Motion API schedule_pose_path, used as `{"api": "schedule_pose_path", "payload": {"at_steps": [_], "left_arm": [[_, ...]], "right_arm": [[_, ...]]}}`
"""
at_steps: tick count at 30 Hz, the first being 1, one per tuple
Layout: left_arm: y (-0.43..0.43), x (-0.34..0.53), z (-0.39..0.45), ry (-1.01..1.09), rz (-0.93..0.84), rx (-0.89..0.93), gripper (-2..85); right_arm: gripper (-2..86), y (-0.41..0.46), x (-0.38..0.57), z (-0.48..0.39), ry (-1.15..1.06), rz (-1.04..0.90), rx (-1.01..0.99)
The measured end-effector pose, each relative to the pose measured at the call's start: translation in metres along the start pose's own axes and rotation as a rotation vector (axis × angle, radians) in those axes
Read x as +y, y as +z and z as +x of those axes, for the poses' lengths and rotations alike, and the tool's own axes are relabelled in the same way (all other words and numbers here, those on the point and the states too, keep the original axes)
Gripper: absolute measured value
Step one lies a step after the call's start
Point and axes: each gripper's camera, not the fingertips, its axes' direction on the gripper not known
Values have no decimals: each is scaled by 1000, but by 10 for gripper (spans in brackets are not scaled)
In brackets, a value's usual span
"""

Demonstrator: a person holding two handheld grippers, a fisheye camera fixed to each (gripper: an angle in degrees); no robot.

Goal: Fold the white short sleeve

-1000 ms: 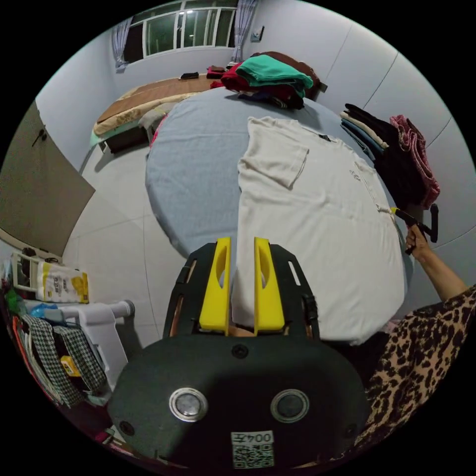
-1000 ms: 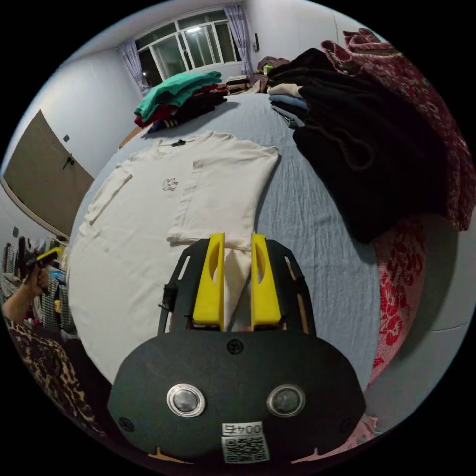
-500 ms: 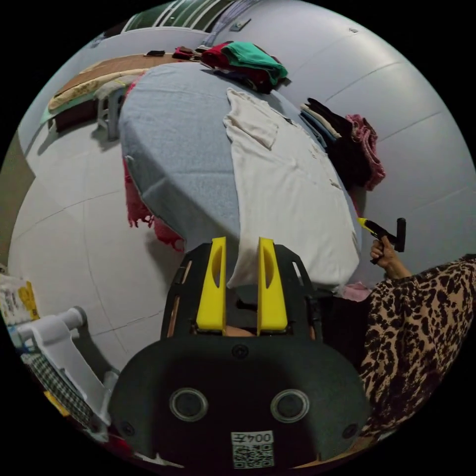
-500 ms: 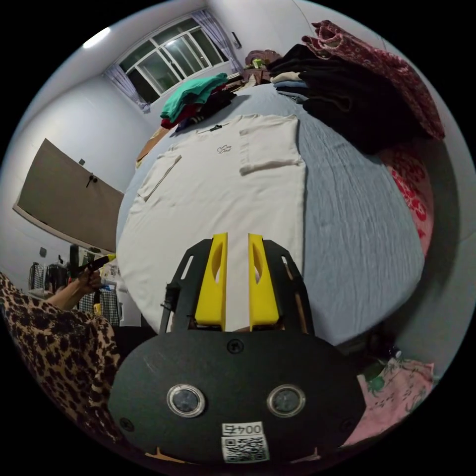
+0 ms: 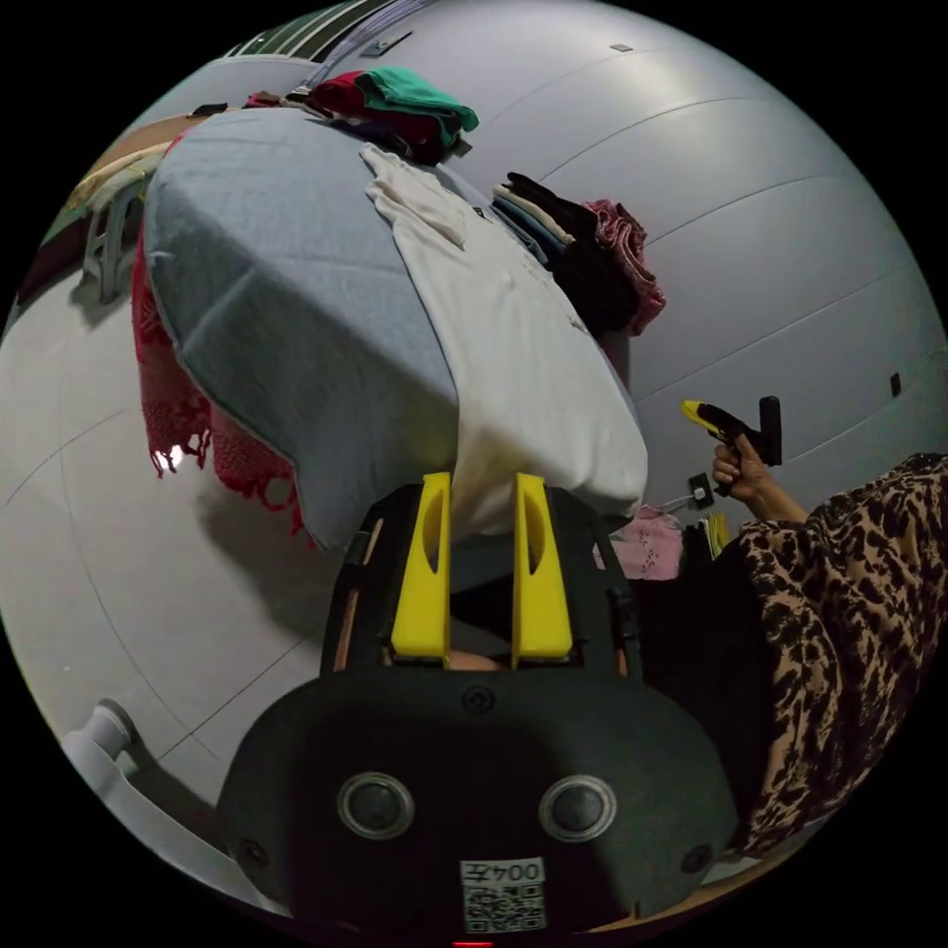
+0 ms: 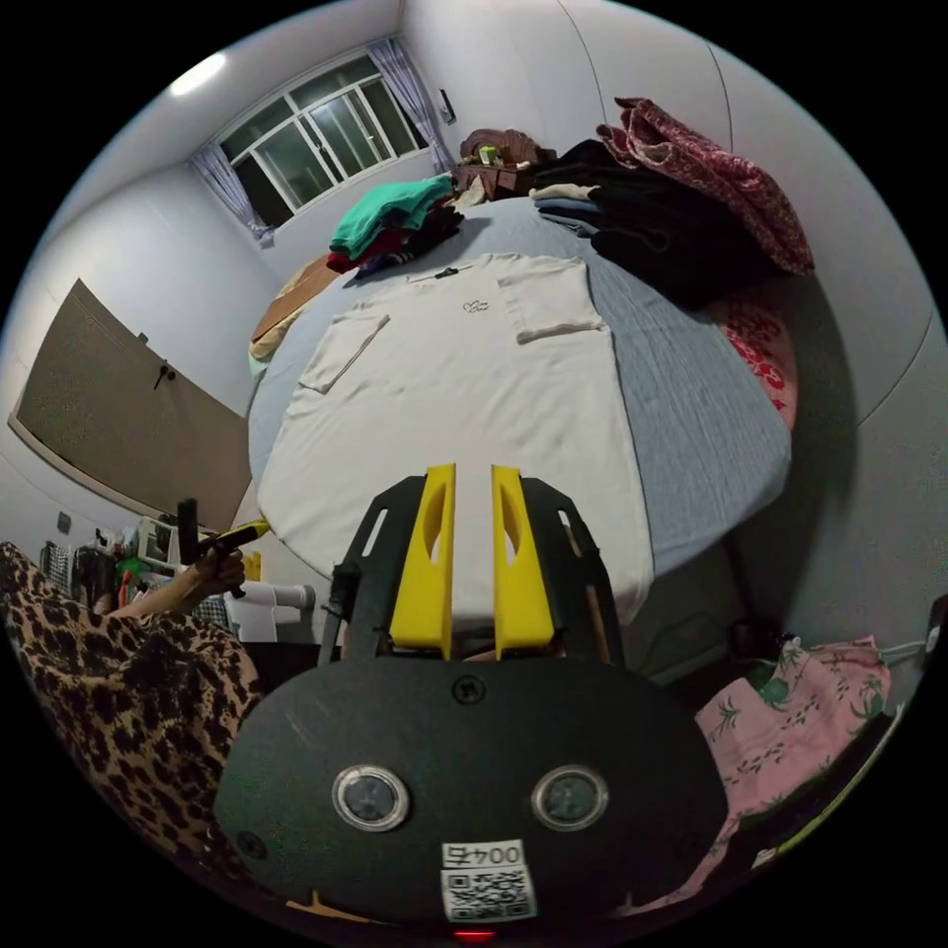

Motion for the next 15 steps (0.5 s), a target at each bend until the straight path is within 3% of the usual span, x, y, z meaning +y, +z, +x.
{"api": "schedule_pose_path", "payload": {"at_steps": [15], "left_arm": [[25, 47, -33, 3, -100, 5, 87]], "right_arm": [[37, -32, 67, 38, 169, -33, 21]]}}
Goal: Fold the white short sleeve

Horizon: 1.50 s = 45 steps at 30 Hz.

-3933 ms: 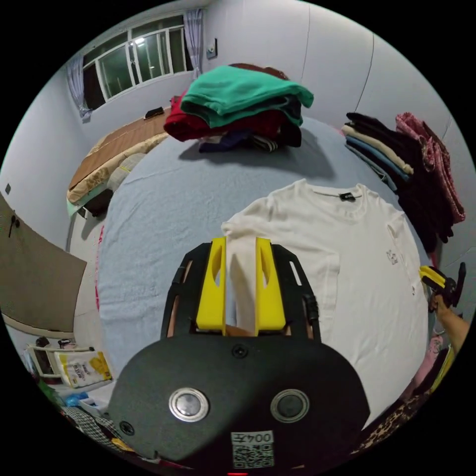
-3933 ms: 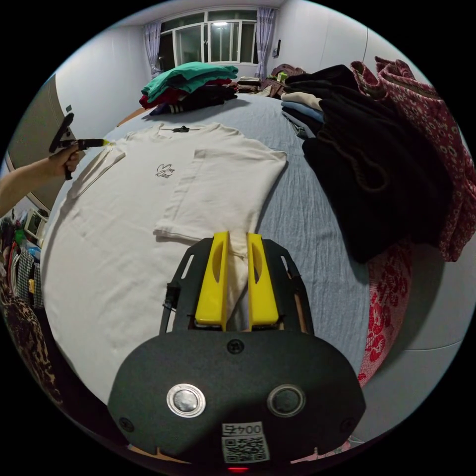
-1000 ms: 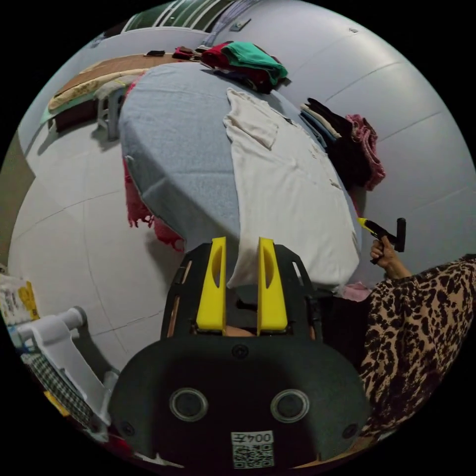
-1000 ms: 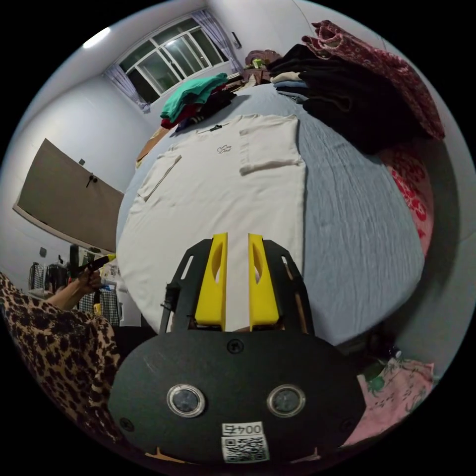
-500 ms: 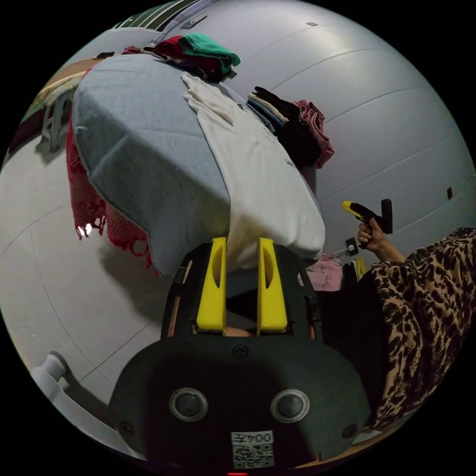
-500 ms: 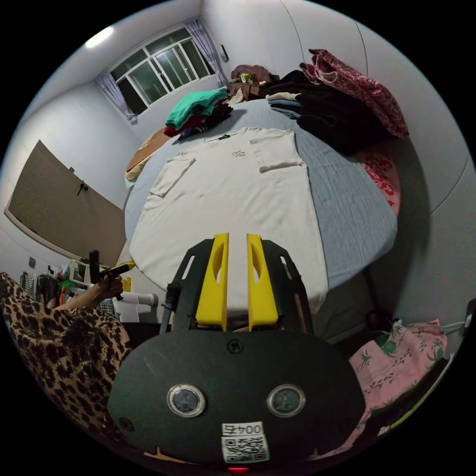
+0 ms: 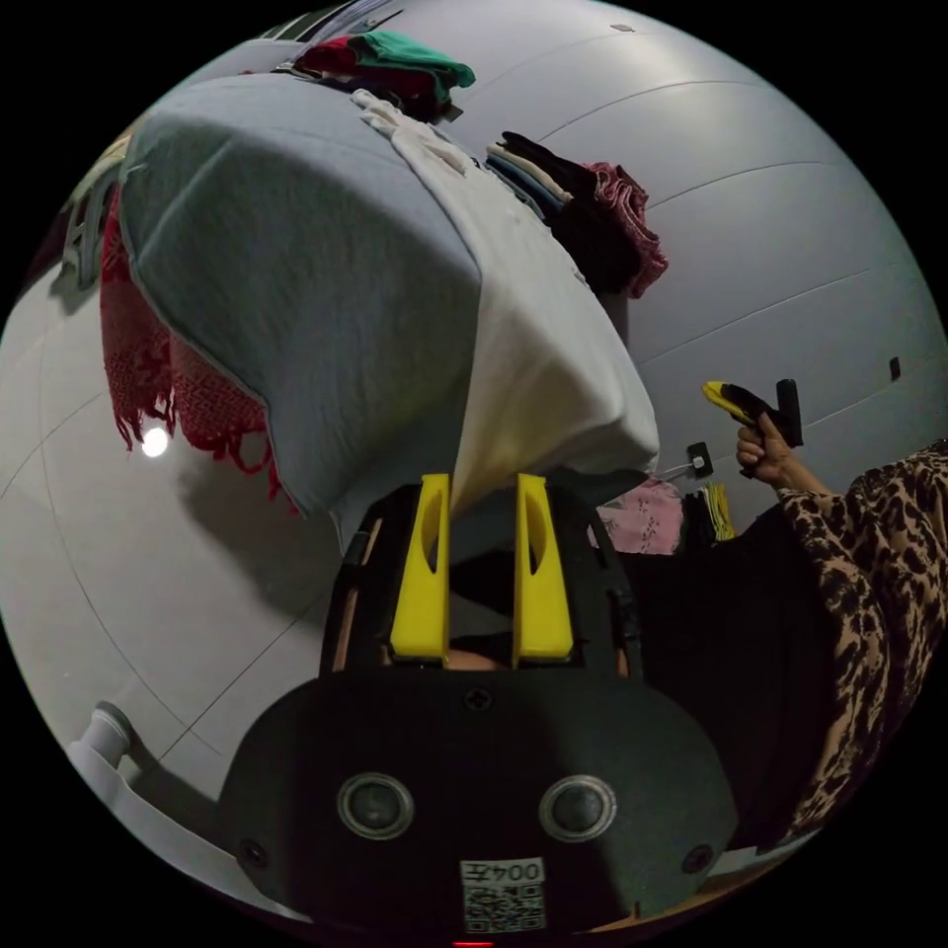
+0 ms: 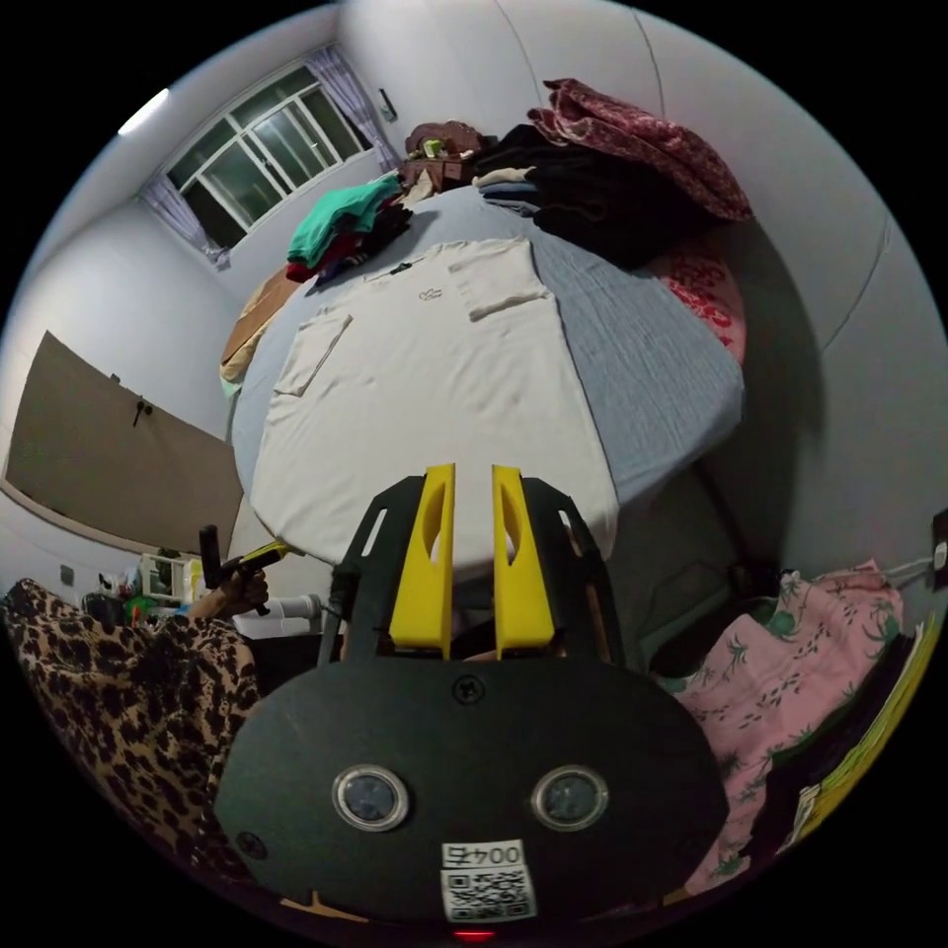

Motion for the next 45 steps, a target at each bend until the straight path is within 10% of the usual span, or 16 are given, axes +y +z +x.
{"api": "schedule_pose_path", "payload": {"at_steps": [29, 45], "left_arm": [[-97, 15, 118, -282, 141, -152, 13], [-113, -8, 124, -433, 139, -143, 15]], "right_arm": [[119, 71, 49, 236, -100, -153, -333], [8, 40, 43, 283, -139, -157, -715]]}}
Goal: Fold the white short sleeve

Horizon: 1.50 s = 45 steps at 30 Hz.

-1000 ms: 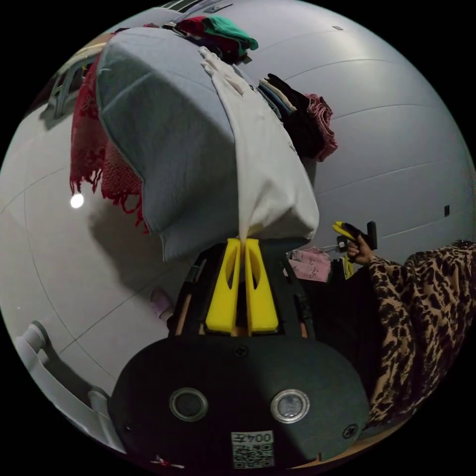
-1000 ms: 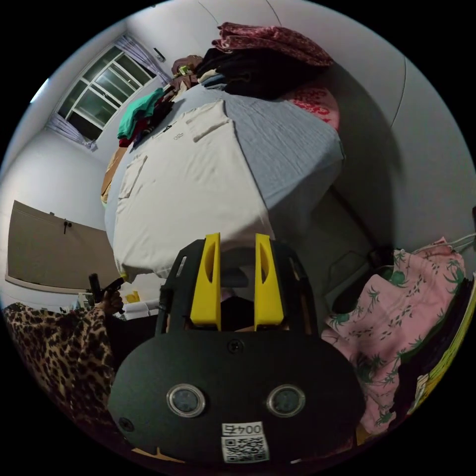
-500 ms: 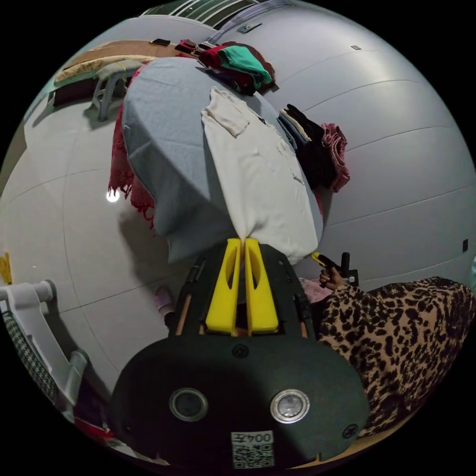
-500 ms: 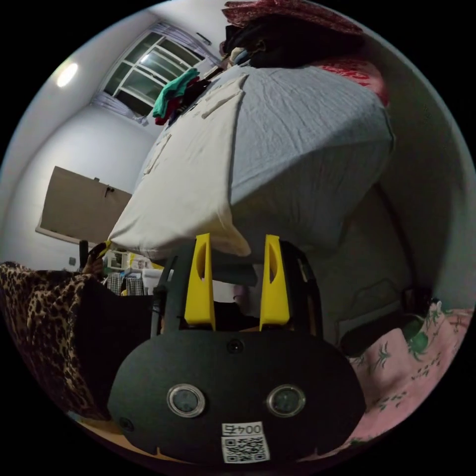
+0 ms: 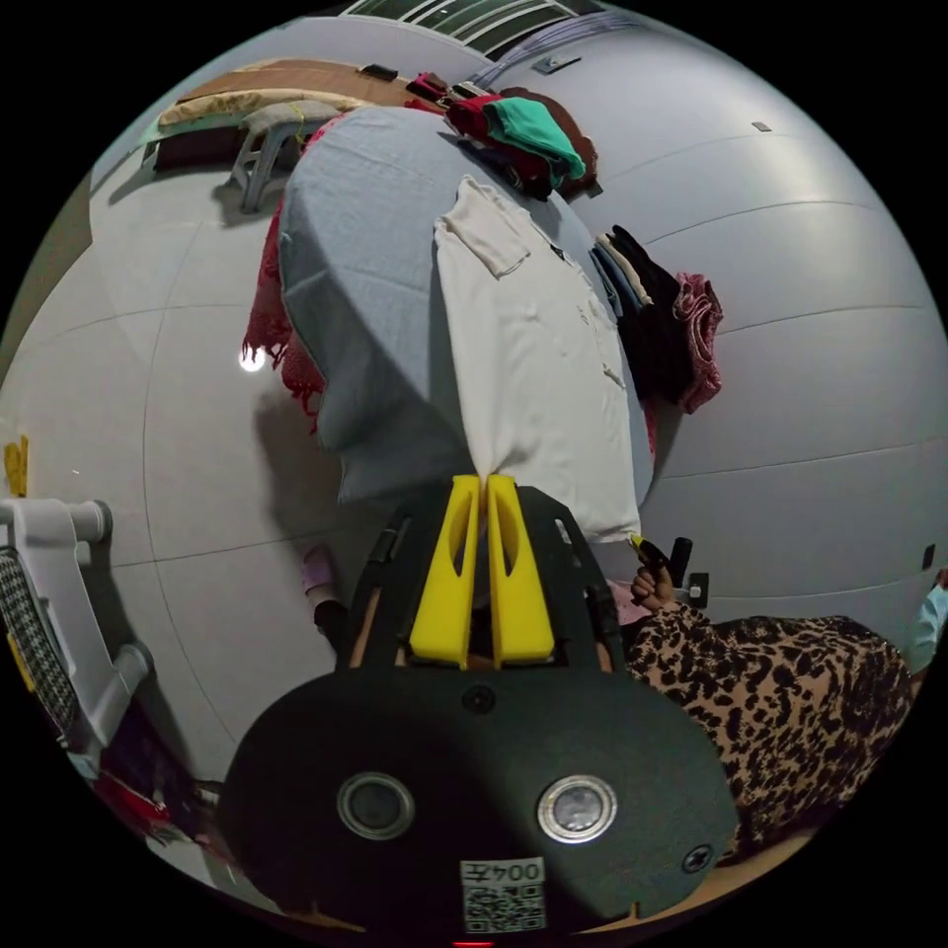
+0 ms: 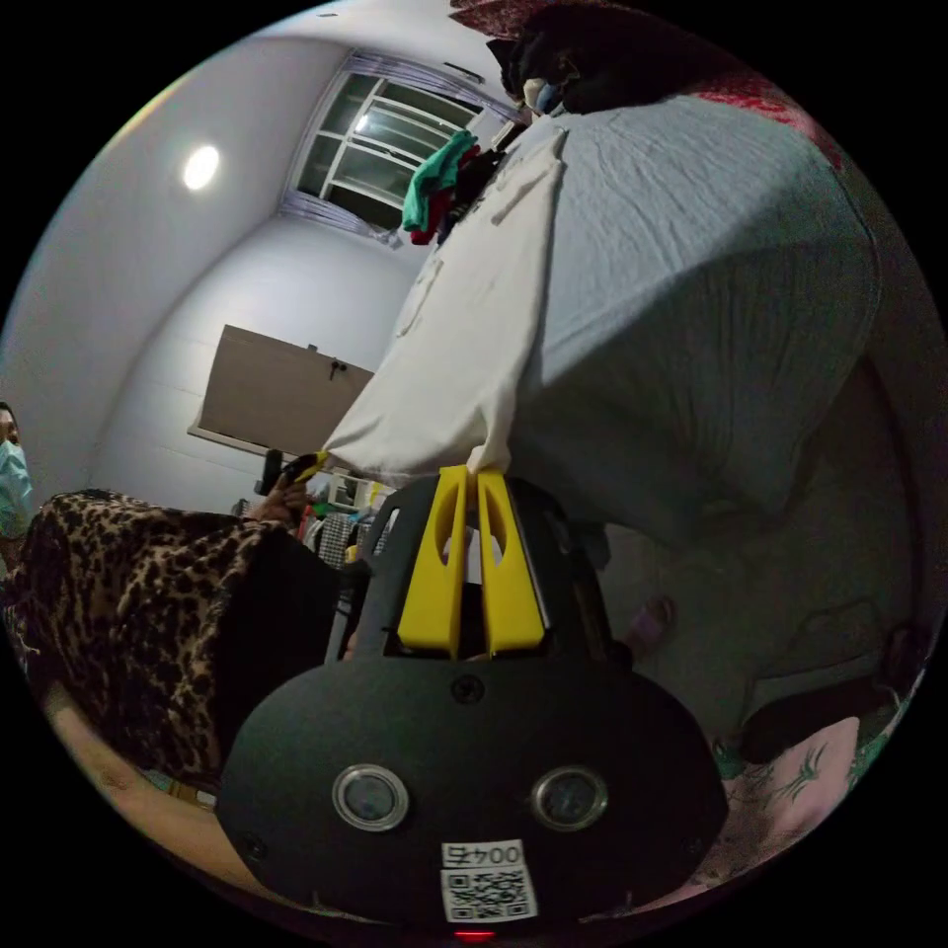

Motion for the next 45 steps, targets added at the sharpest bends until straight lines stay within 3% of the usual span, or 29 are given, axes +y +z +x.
{"api": "schedule_pose_path", "payload": {"at_steps": [13, 24, 29, 35, 45], "left_arm": [[-43, -33, 7, 22, -17, 138, 16], [-47, -5, -2, -97, -144, 198, 17], [-51, -18, 0, -192, -66, 290, 17], [-79, -69, 27, -218, 78, 374, 15], [-82, -232, 73, -179, 158, 376, 14]], "right_arm": [[1, -82, -56, -115, -114, -8, 228], [0, -100, -17, -114, 61, -47, 207], [0, -103, -33, -107, 161, 24, 104], [0, -118, -119, -132, 121, 53, 109], [4, -82, -316, -200, -30, 26, 444]]}}
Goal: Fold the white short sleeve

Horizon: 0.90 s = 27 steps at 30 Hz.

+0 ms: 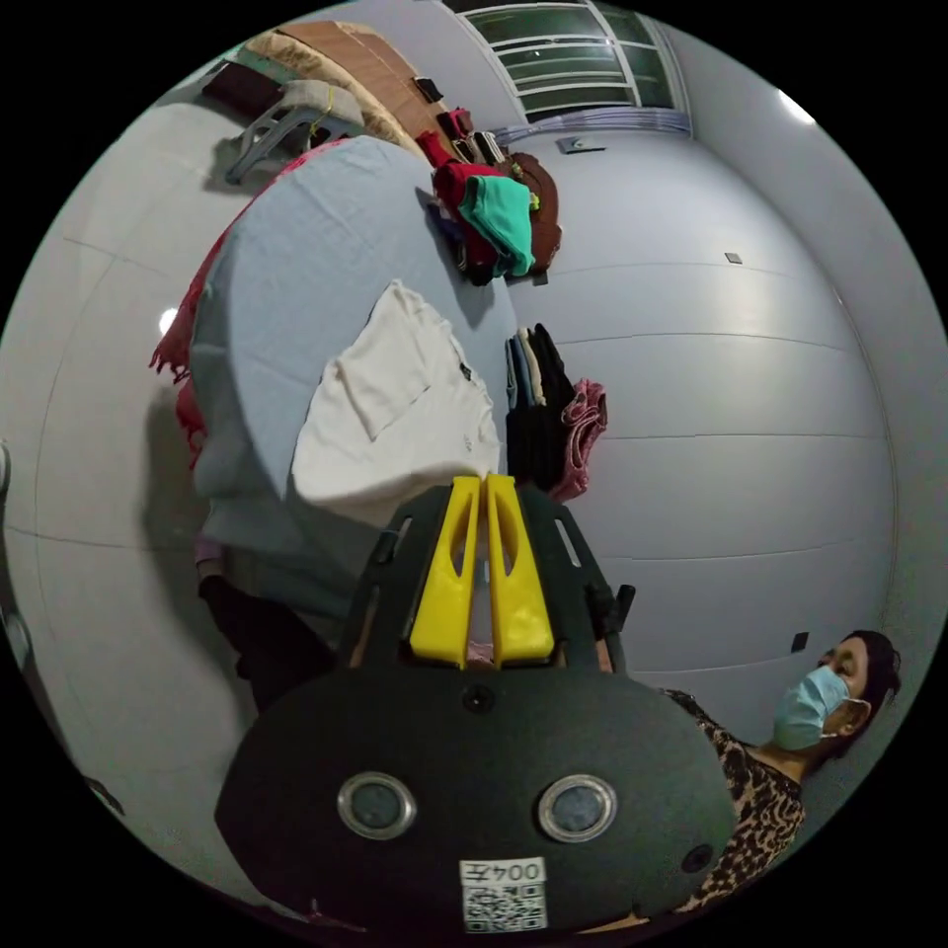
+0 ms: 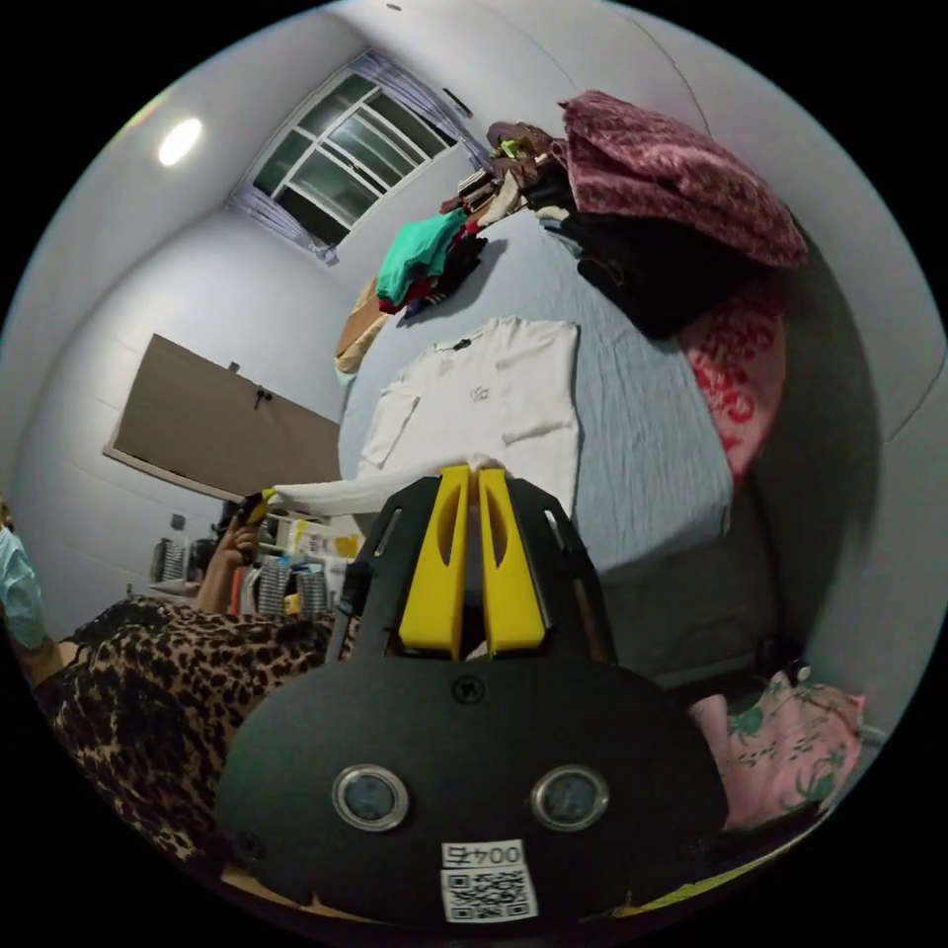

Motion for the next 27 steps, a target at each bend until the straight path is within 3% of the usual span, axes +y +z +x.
{"api": "schedule_pose_path", "payload": {"at_steps": [13, 27], "left_arm": [[92, -169, 33, 10, -131, -101, 17], [168, -245, 52, -91, -56, -303, 17]], "right_arm": [[9, 91, -210, -60, -30, -118, 373], [13, 231, -392, -60, -177, -325, 430]]}}
